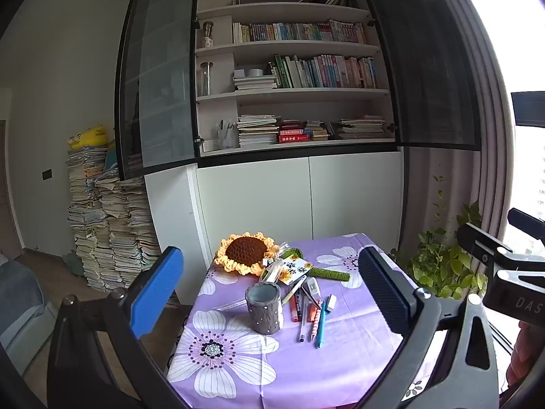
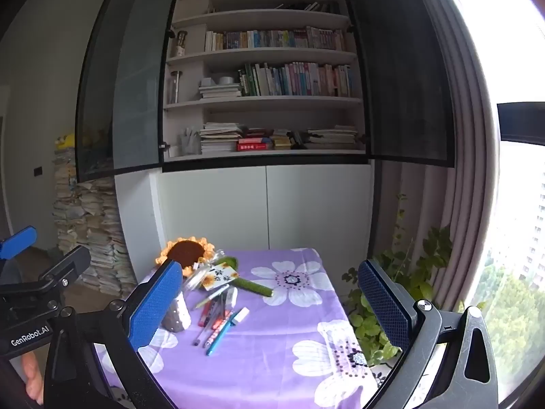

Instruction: Organize stationery

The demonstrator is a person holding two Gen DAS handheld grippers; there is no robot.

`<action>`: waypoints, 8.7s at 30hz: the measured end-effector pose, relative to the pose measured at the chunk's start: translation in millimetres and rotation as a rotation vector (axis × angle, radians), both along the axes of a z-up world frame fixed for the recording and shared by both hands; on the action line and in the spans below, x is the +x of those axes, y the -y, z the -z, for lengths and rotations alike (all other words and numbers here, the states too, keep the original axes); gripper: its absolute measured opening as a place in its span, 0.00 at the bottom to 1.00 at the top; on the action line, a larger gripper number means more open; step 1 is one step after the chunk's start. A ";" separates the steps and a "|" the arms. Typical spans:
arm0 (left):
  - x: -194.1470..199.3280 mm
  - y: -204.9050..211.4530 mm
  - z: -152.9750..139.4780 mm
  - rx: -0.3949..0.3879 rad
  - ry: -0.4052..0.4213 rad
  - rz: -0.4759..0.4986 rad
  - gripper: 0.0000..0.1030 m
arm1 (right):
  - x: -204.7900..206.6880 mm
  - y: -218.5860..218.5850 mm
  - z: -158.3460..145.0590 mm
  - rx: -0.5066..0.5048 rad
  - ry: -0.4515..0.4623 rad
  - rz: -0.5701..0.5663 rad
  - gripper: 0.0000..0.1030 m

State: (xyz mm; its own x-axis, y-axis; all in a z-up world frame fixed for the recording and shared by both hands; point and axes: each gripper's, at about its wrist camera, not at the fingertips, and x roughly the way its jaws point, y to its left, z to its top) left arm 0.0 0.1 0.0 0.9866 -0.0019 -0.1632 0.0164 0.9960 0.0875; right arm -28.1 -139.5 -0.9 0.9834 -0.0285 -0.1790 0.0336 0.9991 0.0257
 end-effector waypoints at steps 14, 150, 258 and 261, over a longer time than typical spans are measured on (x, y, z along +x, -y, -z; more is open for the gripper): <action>3.6 -0.6 2.7 0.004 0.000 -0.003 0.99 | 5.6 1.2 0.4 0.031 -0.016 0.014 1.00; 246.6 -86.2 170.7 0.090 -0.451 0.042 0.64 | 283.4 -56.1 187.5 -0.007 -0.828 -0.220 0.61; 226.2 -82.9 172.5 0.042 -0.430 0.154 0.64 | 318.6 -121.2 137.3 0.143 -0.873 -0.589 0.29; 222.7 -85.8 171.0 0.097 -0.406 0.090 0.64 | 326.1 -122.5 162.6 0.202 -0.960 -0.595 0.29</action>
